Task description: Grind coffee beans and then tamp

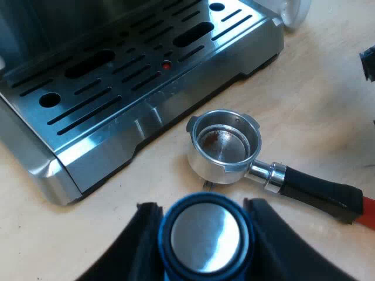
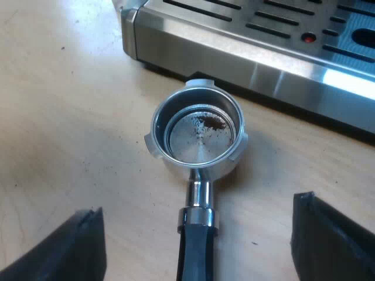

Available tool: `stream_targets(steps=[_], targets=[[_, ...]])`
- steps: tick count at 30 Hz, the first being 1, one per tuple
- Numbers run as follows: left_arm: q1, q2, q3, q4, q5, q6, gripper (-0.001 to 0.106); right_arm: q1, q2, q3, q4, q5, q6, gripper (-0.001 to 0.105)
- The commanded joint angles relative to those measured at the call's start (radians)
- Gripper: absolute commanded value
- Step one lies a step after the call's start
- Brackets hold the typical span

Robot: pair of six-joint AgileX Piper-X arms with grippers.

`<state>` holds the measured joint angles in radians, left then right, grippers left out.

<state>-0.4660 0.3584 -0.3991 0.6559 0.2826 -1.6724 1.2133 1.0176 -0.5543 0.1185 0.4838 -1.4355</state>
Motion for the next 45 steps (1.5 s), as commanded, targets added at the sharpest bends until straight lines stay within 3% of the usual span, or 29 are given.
stream_targets(steps=[1,9,13,15,24,34,45], targets=[[-0.005,-0.006,-0.011,-0.004,0.008,-0.006,0.019,-0.003,-0.007,0.048,-0.087,0.006,-0.003,0.067],[-0.005,-0.006,-0.011,-0.004,0.008,-0.006,0.019,-0.003,-0.008,0.122,-0.196,0.006,-0.015,0.067],[-0.005,0.010,-0.017,-0.006,0.008,-0.006,0.019,-0.003,-0.001,0.125,-0.196,0.006,-0.125,0.067],[-0.005,0.033,-0.020,-0.010,0.017,-0.006,0.019,-0.003,-0.001,0.125,-0.205,0.006,-0.141,0.067],[-0.008,0.194,-0.061,-0.136,0.046,-0.006,0.019,-0.003,-0.001,0.125,-0.235,-0.019,-0.141,0.067],[-0.156,0.404,-0.116,-0.259,0.051,0.025,0.019,-0.003,-0.001,0.125,-0.235,-0.019,-0.139,0.067],[-0.200,0.574,-0.169,-0.401,0.049,0.050,0.019,-0.003,-0.001,0.125,-0.235,-0.019,-0.139,0.067]])
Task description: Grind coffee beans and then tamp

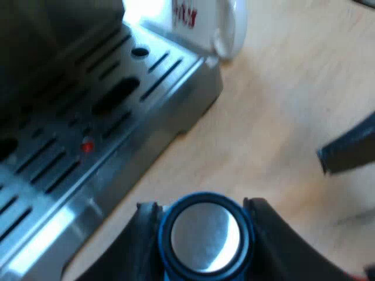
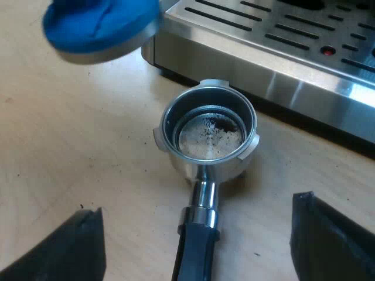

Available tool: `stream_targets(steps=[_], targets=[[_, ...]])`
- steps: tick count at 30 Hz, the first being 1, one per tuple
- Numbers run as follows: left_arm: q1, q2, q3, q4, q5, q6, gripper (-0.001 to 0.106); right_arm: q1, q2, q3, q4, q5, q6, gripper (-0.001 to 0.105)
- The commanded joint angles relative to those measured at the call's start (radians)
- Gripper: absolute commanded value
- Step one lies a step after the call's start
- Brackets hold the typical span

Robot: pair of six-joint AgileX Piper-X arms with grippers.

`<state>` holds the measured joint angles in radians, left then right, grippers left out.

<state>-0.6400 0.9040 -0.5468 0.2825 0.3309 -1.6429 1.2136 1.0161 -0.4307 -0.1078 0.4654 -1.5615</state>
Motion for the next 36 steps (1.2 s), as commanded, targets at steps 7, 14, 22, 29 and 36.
stream_targets(steps=[7,14,22,29,36], targets=[[-0.048,0.138,-0.067,-0.035,-0.021,0.055,0.019,-0.004,0.000,0.001,-0.008,-0.001,-0.013,0.067],[-0.048,0.190,-0.068,-0.061,-0.021,0.055,0.019,-0.004,0.000,0.001,-0.008,0.001,-0.013,0.067],[-0.048,0.238,-0.068,-0.064,-0.021,0.055,0.019,-0.004,0.000,0.001,-0.008,0.001,-0.013,0.067],[-0.048,0.271,-0.068,-0.066,-0.044,0.079,0.019,-0.004,0.000,0.001,-0.008,0.001,-0.013,0.067],[-0.048,0.301,-0.068,-0.071,-0.047,0.135,0.019,-0.004,0.000,0.001,-0.008,0.001,-0.013,0.067]])
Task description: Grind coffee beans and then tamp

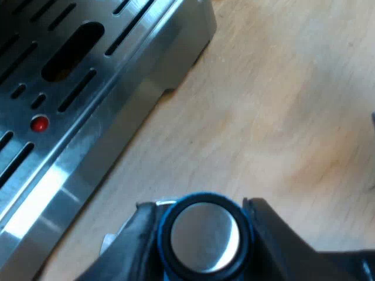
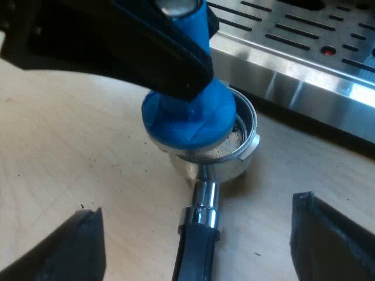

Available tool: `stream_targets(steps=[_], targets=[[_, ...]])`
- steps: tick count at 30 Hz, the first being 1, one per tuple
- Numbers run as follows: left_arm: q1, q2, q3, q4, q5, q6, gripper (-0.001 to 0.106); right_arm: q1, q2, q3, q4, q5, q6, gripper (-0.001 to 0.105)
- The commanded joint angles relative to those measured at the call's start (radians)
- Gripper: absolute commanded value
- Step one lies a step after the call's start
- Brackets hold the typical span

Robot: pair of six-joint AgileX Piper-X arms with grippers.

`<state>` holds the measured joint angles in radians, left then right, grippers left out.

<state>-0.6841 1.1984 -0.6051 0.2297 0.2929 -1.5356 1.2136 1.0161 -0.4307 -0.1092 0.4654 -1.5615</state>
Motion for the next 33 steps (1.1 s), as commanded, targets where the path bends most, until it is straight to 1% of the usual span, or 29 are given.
stream_targets(steps=[1,5,10,15,18,33], targets=[[-0.004,0.010,-0.010,-0.024,-0.009,0.035,0.019,-0.004,0.000,0.001,-0.007,0.001,-0.013,0.067],[-0.004,0.020,-0.010,-0.035,-0.009,0.045,0.019,-0.004,0.000,0.001,-0.007,0.001,-0.013,0.067],[-0.004,0.031,-0.010,-0.075,-0.012,0.060,0.019,-0.004,0.000,0.003,-0.007,0.001,-0.013,0.067],[-0.004,0.031,-0.010,-0.076,-0.012,0.060,0.019,-0.004,0.000,0.003,-0.007,0.001,-0.013,0.067],[-0.004,0.031,-0.010,-0.076,-0.036,0.060,0.019,-0.004,0.000,0.003,-0.007,0.001,-0.013,0.067],[-0.004,0.067,-0.010,-0.077,-0.036,0.060,0.019,-0.004,0.000,0.003,-0.007,0.001,-0.013,0.067]])
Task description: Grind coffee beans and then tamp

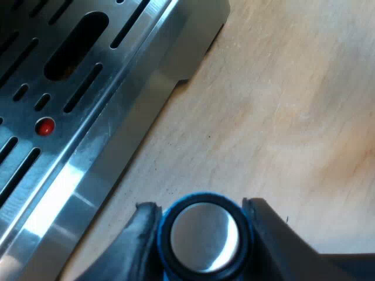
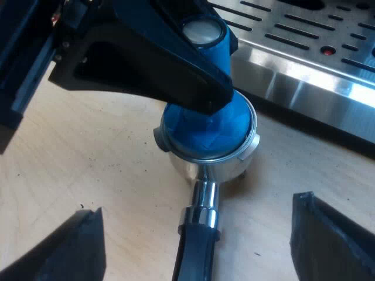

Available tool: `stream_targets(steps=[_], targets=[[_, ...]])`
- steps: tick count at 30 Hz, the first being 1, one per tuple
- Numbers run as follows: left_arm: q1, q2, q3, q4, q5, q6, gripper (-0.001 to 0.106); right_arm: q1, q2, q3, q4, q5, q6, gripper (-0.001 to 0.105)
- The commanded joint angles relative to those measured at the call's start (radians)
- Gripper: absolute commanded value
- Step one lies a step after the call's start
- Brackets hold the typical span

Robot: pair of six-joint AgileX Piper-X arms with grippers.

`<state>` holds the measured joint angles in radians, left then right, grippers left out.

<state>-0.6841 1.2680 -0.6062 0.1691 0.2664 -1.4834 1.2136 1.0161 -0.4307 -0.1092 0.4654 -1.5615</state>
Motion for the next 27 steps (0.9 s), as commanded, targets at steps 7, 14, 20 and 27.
stream_targets(steps=[7,14,20,27], targets=[[-0.004,-0.003,-0.009,-0.016,-0.010,0.008,0.019,-0.004,0.000,0.003,-0.007,0.001,-0.013,0.067],[-0.004,-0.003,0.013,-0.018,-0.010,0.008,0.019,-0.004,0.000,0.003,-0.007,0.001,-0.013,0.067],[-0.004,-0.003,0.082,-0.069,-0.010,0.008,0.019,-0.004,0.000,0.003,-0.007,0.001,-0.013,0.067],[-0.004,-0.003,0.161,-0.086,-0.010,0.008,0.019,-0.004,0.000,0.003,-0.007,0.001,-0.013,0.067]])
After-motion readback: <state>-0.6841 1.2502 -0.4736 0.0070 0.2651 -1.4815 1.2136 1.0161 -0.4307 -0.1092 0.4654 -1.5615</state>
